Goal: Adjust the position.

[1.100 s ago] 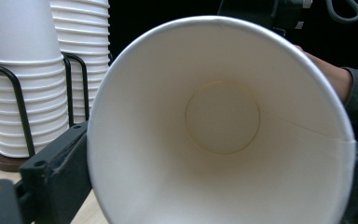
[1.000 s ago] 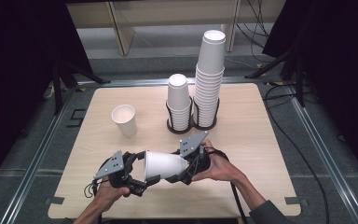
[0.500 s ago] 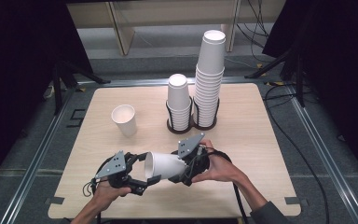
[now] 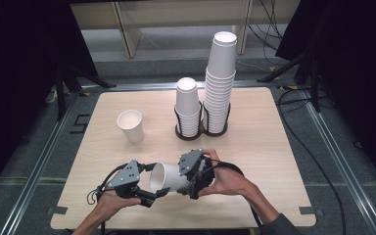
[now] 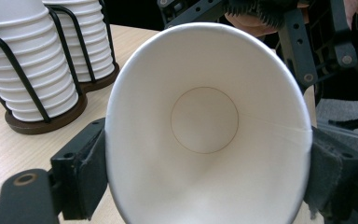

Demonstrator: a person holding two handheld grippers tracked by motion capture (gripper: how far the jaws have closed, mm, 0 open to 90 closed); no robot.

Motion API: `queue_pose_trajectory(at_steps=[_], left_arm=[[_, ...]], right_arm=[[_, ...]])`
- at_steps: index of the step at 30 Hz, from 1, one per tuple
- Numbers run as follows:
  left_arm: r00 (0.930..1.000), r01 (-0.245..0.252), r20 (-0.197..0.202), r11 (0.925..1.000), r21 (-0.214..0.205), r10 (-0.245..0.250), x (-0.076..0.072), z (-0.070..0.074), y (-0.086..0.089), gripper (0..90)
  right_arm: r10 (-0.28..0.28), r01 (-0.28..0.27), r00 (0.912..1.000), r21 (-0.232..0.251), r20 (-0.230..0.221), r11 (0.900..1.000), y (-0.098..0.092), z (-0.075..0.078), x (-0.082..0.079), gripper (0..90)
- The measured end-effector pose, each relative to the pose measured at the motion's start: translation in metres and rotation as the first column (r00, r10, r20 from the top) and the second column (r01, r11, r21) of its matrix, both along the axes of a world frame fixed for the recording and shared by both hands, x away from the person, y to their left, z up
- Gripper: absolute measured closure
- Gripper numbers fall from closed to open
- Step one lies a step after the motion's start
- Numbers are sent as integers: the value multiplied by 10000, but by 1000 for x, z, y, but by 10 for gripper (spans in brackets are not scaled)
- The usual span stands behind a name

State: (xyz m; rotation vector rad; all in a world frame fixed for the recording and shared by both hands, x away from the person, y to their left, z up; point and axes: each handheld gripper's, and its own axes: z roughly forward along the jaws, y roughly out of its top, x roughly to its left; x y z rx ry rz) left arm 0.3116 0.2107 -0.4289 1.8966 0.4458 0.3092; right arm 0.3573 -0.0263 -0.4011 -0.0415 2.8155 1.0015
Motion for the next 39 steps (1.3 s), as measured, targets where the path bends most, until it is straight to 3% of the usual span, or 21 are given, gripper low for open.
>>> queue_pose_trajectory(at_steps=[3, 7, 12, 13, 15, 18, 19, 20, 21, 22, 24, 28, 29, 30, 39], left_arm=[[10000, 41, -29, 9999, 166, -41, -1, 0, -2, 150], [9999, 134, -64, 9996, 239, -132, -2, 0, -3, 147], [9997, 231, -28, 9995, 224, -230, -2, 1, -2, 138], [9997, 194, -113, 9998, -23, -194, -1, 0, -3, 134], [9998, 201, -83, 9997, -132, -202, 0, -1, -2, 114], [10000, -6, 40, 9966, -818, 9, 1, -3, 0, 77], [9998, -193, 41, 9967, -788, 197, 1, -2, 2, 55], [9995, -283, 104, 9918, -1246, 298, 2, -3, 2, 35], [9994, -345, 27, 9905, -1329, 352, 2, -2, 5, 26], [9992, -393, -18, 9833, -1774, 396, 3, -3, 6, 29], [9981, -612, -169, 9786, -1964, 590, 4, -2, 9, 24], [9969, -708, -532, 9540, -2912, 578, 5, -4, 10, 53], [9967, -747, -516, 9502, -3026, 619, 5, -4, 11, 58], [9965, -779, -519, 9479, -3090, 649, 5, -4, 11, 65], [9941, -1086, -381, 9311, -3481, 1017, 4, -5, 6, 43]], right_arm=[[107, -104, 9998, -234, 145, 9997, 5, -3, -2, 160], [318, -318, 9995, -340, 7, 9989, 10, -6, -3, 177], [511, -512, 9984, -36, -248, 9987, 11, -12, -1, 209], [515, -514, 9983, 40, -289, 9987, 11, -12, -1, 212], [628, -624, 9976, 158, -289, 9979, 10, -12, 0, 214], [717, -697, 9968, 565, -348, 9960, 9, -13, 4, 215], [565, -532, 9972, 681, -483, 9963, 7, -12, 4, 216], [567, -524, 9970, 816, -521, 9953, 6, -12, 5, 216], [524, -460, 9968, 1040, -601, 9935, 5, -13, 6, 217], [486, -386, 9959, 1284, -756, 9910, 3, -13, 8, 218], [382, -233, 9957, 1716, -843, 9849, -2, -12, 11, 219], [230, 133, 9913, 2723, -1298, 9621, -10, -9, 17, 219], [144, 283, 9895, 2908, -1436, 9564, -12, -8, 17, 219], [177, 216, 9925, 3173, -1206, 9481, -13, -7, 19, 219], [214, 396, 9865, 3638, -1621, 9306, -6, -14, 18, 217]])
